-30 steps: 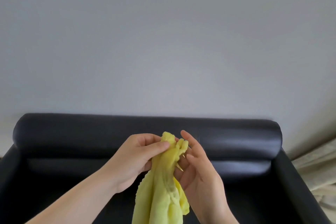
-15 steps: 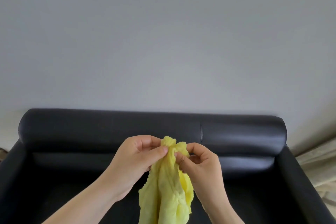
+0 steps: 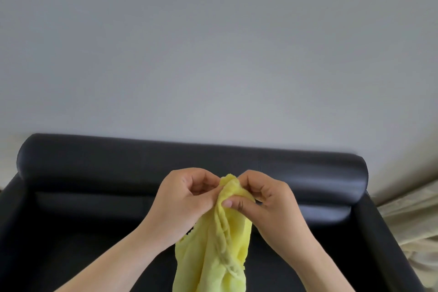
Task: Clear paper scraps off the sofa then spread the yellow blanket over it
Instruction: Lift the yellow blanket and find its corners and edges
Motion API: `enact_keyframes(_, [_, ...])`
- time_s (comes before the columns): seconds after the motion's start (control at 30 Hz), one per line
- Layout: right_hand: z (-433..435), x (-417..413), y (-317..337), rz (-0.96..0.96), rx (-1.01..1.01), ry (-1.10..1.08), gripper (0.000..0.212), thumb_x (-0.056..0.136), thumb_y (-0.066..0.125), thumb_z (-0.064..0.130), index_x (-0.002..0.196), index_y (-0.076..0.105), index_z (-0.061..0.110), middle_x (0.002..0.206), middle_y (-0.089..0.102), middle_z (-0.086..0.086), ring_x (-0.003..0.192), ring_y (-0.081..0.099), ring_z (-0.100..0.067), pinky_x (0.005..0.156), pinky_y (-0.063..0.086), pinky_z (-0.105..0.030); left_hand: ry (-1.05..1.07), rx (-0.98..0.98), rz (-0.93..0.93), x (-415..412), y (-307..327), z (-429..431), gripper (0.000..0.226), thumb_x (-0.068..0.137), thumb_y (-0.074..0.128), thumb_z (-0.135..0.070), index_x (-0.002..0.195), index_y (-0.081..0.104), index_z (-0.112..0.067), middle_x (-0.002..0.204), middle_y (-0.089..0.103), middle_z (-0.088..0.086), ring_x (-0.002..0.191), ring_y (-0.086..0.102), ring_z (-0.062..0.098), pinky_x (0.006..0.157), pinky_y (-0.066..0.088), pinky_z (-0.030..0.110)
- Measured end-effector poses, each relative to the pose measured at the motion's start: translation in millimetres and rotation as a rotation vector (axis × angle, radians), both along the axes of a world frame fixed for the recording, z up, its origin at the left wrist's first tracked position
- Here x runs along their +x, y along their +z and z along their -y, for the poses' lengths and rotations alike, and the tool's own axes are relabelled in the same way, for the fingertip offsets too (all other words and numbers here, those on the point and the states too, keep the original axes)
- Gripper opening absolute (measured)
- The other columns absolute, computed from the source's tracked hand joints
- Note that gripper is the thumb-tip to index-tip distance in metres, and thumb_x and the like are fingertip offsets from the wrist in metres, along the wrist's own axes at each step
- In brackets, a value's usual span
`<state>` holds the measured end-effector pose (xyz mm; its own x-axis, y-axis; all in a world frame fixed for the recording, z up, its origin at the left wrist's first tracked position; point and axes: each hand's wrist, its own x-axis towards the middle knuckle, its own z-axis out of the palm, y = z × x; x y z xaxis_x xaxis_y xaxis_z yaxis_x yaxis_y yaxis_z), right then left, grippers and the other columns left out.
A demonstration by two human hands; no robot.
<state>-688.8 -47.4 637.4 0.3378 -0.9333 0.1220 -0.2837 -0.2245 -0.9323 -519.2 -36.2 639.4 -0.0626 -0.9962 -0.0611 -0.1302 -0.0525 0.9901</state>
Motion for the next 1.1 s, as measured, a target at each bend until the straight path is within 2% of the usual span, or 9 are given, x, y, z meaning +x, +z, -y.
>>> enact_keyframes(0.1, [2,0,1,-0.021,0.024,-0.061,0.026,0.067,0.085,0.024,0.071,0.061,0.016,0.070,0.064,-0.008,0.065,0.058,-0.025,0.059,0.047,-0.036,-0.085,0.011,-0.008,6,1,-2,0.009,0.083,0.069,-0.013,0.081,0.077,-0.015,0.079,0.076,0.006,0.076,0.073,0.021,0.068,0.058,0.029])
enact_keyframes(0.17, [1,-1,3,-0.023,0.056,-0.097,0.032,0.061,0.088,0.022,0.070,0.058,0.020,0.061,0.062,-0.002,0.054,0.051,-0.009,0.051,0.039,-0.021,-0.129,0.010,-0.005,10,1,-3,0.009,0.084,0.068,-0.015,0.083,0.077,-0.016,0.081,0.076,0.006,0.078,0.073,0.020,0.070,0.057,0.029])
enact_keyframes(0.23, [2,-1,5,-0.030,0.095,-0.123,0.037,0.058,0.090,0.022,0.075,0.058,0.026,0.061,0.064,-0.003,0.052,0.050,-0.006,0.051,0.039,-0.016,-0.156,0.026,-0.027,13,1,-4,0.009,0.085,0.068,-0.019,0.086,0.077,-0.017,0.084,0.076,0.006,0.081,0.072,0.021,0.074,0.057,0.032])
enact_keyframes(0.33, [2,-3,5,-0.074,0.068,-0.121,0.038,0.058,0.090,0.026,0.085,0.065,0.033,0.072,0.068,-0.002,0.063,0.061,-0.012,0.060,0.050,-0.022,-0.189,0.076,-0.087,14,0,-5,0.016,0.087,0.064,-0.024,0.090,0.076,-0.014,0.088,0.075,0.010,0.085,0.071,0.025,0.080,0.057,0.038])
enact_keyframes(0.53, [2,1,-4,-0.046,-0.100,-0.113,0.030,0.055,0.086,0.039,0.073,0.064,0.029,0.081,0.065,0.006,0.083,0.065,-0.015,0.075,0.052,-0.017,-0.205,0.225,-0.217,17,2,-2,0.024,0.083,0.063,-0.024,0.093,0.074,-0.005,0.094,0.073,0.016,0.088,0.071,0.030,0.079,0.057,0.036])
enact_keyframes(0.67, [0,3,-12,-0.048,-0.189,-0.139,0.030,0.058,0.087,0.035,0.072,0.063,0.025,0.077,0.065,0.006,0.081,0.065,-0.016,0.072,0.052,-0.017,-0.202,0.295,-0.221,20,2,0,0.023,0.082,0.065,-0.022,0.094,0.074,-0.004,0.096,0.073,0.017,0.089,0.071,0.029,0.080,0.056,0.038])
enact_keyframes(0.9, [-4,12,-21,-0.031,-0.533,-0.146,0.026,0.066,0.084,0.025,0.067,0.062,0.011,0.080,0.061,0.009,0.076,0.062,-0.016,0.062,0.051,-0.025,-0.112,0.528,-0.428,18,-1,3,0.020,0.085,0.061,-0.013,0.093,0.072,0.002,0.085,0.069,0.017,0.071,0.066,0.023,0.064,0.057,0.032])
enact_keyframes(1.0, [-8,10,-15,0.059,-0.376,-0.140,0.024,0.064,0.086,0.023,0.068,0.062,0.025,0.079,0.068,0.008,0.077,0.067,-0.015,0.068,0.051,-0.019,-0.024,0.474,-0.483,21,0,7,0.020,0.088,0.057,-0.011,0.089,0.074,-0.001,0.087,0.071,0.016,0.073,0.068,0.023,0.066,0.058,0.031])
enact_keyframes(1.1, [-5,7,-9,0.044,-0.120,-0.060,0.028,0.062,0.087,0.027,0.064,0.060,0.030,0.070,0.068,0.005,0.071,0.065,-0.010,0.069,0.049,-0.016,-0.035,0.238,-0.231,23,5,6,0.016,0.089,0.060,-0.010,0.084,0.074,-0.003,0.086,0.074,0.013,0.079,0.071,0.022,0.073,0.058,0.029])
